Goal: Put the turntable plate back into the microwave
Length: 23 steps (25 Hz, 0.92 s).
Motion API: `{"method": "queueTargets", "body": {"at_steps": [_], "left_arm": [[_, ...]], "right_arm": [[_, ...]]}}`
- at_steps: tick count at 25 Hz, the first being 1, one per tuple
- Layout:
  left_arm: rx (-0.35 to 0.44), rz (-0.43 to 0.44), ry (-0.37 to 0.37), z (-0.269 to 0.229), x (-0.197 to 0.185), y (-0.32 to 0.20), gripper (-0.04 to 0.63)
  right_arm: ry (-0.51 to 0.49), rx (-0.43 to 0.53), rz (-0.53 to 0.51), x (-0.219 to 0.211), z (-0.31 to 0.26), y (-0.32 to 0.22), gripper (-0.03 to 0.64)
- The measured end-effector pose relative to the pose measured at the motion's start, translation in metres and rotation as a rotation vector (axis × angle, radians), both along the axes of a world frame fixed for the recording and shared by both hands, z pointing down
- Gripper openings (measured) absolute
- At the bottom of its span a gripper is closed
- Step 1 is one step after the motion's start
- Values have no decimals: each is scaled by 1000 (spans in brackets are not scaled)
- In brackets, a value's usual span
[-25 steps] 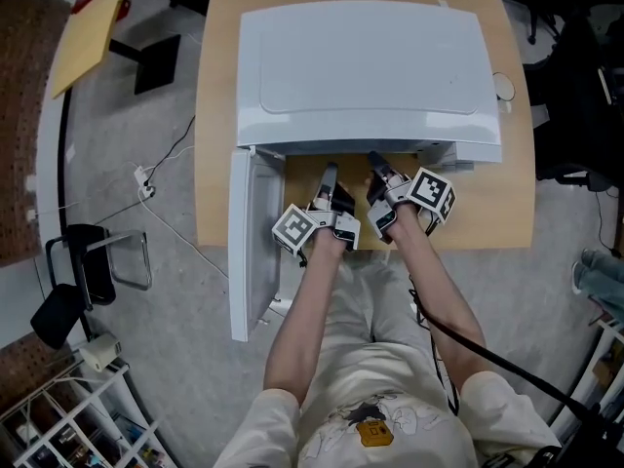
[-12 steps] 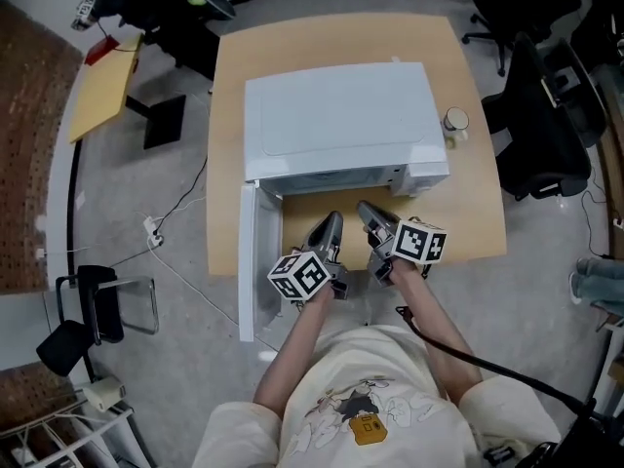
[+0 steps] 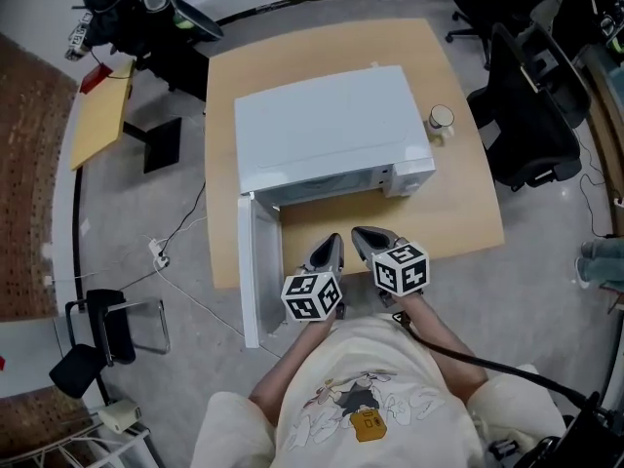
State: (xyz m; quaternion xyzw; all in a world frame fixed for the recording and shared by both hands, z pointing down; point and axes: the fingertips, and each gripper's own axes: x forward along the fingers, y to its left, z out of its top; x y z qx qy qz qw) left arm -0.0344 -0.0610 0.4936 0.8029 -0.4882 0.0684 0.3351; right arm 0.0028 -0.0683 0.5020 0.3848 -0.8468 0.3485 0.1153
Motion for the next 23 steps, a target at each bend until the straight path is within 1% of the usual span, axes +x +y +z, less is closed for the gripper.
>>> {"method": "queueTargets", "body": {"at_steps": [2, 5, 12, 18, 23], "left_arm": [[-14, 13, -15, 5, 0, 5, 0], [-39, 27, -11, 10, 3, 5, 0], [-56, 64, 2, 15, 10, 3, 0], [-58, 59, 9, 10, 6, 4, 0], [-90, 25, 51, 16, 0, 0, 0]], "right_arm": [[37, 6, -16, -2, 7, 4, 8], [48, 5, -16, -2, 9, 3, 8], [66, 11, -18, -8, 11, 0, 8], [81, 14, -13, -9, 3, 0, 8], [76, -12, -23, -14, 11, 1, 8]]}}
